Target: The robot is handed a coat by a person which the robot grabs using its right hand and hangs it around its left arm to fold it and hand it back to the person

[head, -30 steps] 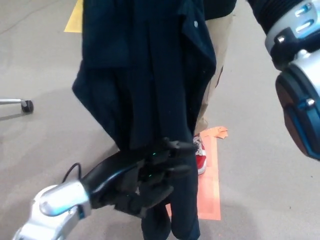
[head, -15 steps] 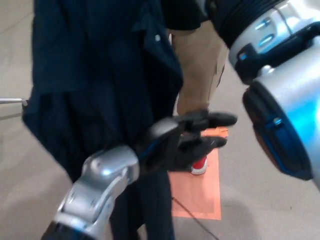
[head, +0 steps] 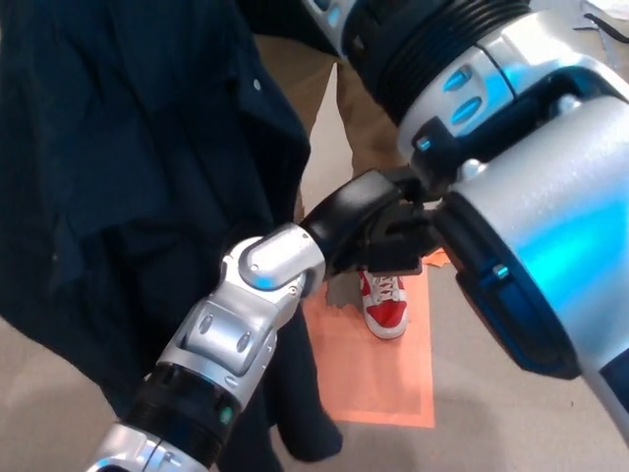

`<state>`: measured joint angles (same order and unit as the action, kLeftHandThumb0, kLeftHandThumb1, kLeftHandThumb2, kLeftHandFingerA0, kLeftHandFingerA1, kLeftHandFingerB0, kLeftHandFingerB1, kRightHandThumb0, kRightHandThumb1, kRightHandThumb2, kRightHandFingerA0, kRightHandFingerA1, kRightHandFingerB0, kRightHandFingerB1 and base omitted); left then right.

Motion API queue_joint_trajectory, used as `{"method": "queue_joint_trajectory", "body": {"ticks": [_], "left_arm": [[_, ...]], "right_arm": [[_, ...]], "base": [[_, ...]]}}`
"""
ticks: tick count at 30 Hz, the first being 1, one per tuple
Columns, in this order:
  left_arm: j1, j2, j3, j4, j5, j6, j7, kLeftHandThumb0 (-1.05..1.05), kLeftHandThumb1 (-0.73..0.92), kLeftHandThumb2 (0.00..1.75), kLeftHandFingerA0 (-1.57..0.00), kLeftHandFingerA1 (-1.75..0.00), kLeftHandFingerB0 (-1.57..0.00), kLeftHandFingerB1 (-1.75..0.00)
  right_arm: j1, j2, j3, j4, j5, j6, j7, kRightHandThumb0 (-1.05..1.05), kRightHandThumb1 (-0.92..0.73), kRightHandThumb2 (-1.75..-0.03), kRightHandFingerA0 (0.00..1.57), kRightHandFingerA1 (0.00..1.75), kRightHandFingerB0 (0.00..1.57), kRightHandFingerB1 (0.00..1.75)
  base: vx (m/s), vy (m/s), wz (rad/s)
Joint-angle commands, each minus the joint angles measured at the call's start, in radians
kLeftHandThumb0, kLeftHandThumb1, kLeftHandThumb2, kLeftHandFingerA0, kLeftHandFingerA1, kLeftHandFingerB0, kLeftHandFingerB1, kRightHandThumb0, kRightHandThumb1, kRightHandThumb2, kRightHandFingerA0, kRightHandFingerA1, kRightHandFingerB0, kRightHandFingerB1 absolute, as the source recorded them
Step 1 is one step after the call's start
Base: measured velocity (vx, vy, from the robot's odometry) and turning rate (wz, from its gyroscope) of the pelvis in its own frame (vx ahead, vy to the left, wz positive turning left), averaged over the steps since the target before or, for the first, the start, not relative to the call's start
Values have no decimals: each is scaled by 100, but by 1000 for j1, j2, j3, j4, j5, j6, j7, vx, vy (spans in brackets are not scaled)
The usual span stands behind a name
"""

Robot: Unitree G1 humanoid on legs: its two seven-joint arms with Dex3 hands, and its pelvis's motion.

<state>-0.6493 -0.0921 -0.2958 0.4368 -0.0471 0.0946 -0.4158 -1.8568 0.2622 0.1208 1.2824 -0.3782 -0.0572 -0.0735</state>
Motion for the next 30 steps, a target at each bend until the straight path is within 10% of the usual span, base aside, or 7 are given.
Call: {"method": "queue_joint_trajectory", "body": {"ticks": [1, 30], "left_arm": [[-7, 18, 17, 1, 32, -53, 16, -65, 91, 68, -32, -32, -34, -32], [28, 55, 44, -37, 31, -50, 5, -65, 91, 68, -32, -32, -34, -32]], "right_arm": [[-67, 17, -11, -20, 35, -22, -8, -40, -85, -67, 110, 65, 81, 60], [-82, 51, -7, -9, 56, -23, -14, -40, -85, -67, 110, 65, 81, 60]], "base": [[0, 0, 0], [0, 0, 0]]}}
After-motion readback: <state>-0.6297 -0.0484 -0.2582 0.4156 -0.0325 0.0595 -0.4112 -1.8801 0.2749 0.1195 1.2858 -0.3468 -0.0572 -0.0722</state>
